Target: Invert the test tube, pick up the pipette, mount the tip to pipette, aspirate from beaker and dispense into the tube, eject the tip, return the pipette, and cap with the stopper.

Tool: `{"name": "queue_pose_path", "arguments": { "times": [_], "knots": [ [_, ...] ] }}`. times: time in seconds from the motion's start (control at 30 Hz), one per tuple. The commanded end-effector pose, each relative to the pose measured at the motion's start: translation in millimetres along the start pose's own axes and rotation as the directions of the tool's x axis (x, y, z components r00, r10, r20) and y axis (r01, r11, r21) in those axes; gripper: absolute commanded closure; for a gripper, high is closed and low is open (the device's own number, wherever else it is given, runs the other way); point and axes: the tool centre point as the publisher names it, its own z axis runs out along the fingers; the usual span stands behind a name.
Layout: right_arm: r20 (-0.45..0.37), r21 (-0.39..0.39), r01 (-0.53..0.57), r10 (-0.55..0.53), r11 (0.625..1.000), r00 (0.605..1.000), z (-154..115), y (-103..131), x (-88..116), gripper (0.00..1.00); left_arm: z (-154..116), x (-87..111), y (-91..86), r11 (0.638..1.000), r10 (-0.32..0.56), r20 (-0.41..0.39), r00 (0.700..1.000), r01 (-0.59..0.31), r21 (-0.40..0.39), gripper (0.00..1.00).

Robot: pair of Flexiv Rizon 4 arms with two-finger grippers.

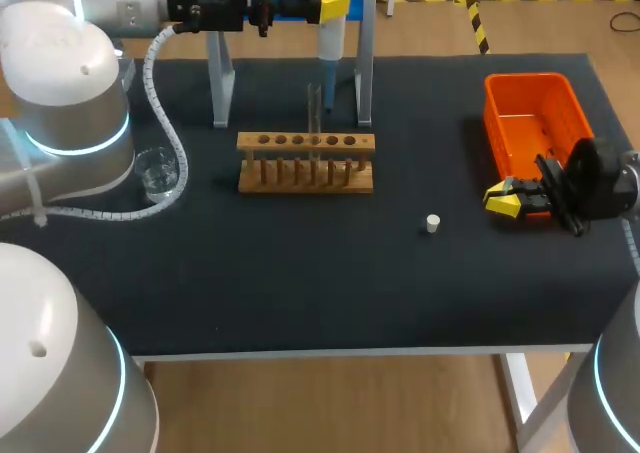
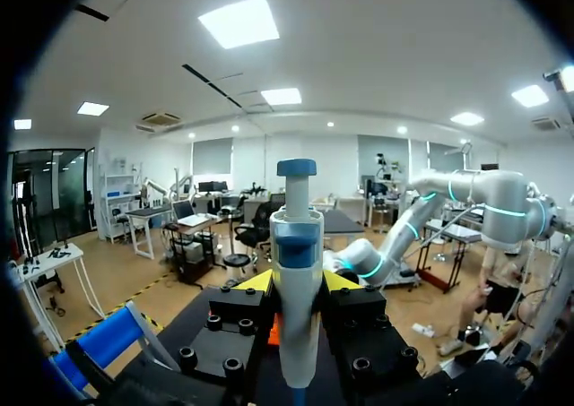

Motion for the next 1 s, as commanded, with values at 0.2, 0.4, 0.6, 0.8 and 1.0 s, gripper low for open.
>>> {"name": "queue_pose_path", "arguments": {
  "times": [0.2,0.4,0.6,0.8,1.0],
  "knots": [
    [0.001,0.001,0.0,0.0,1.0,1.0,0,0,1,1.0,17,-1.9,-1.6,1.0,-0.002,-0.017,1.0,0.002,0.001,1.0],
    [0.001,0.001,0.0,0.0,1.0,1.0,0,0,1,1.0,24,-0.3,-1.3,1.0,-0.001,-0.026,1.0,0.002,0.006,1.0],
    [0.001,0.001,0.0,0.0,1.0,1.0,0,0,1,1.0,26,0.4,-1.5,1.0,0.002,-0.031,1.0,-0.001,0.009,1.0],
    [0.001,0.001,0.0,0.0,1.0,1.0,0,0,1,1.0,26,1.2,-1.0,1.0,0.0,-0.029,1.0,0.0,0.01,1.0],
    [0.001,0.001,0.0,0.0,1.0,1.0,0,0,1,1.0,26,1.2,-1.0,1.0,0.0,-0.029,1.0,0.0,0.01,1.0]
  ]
}}
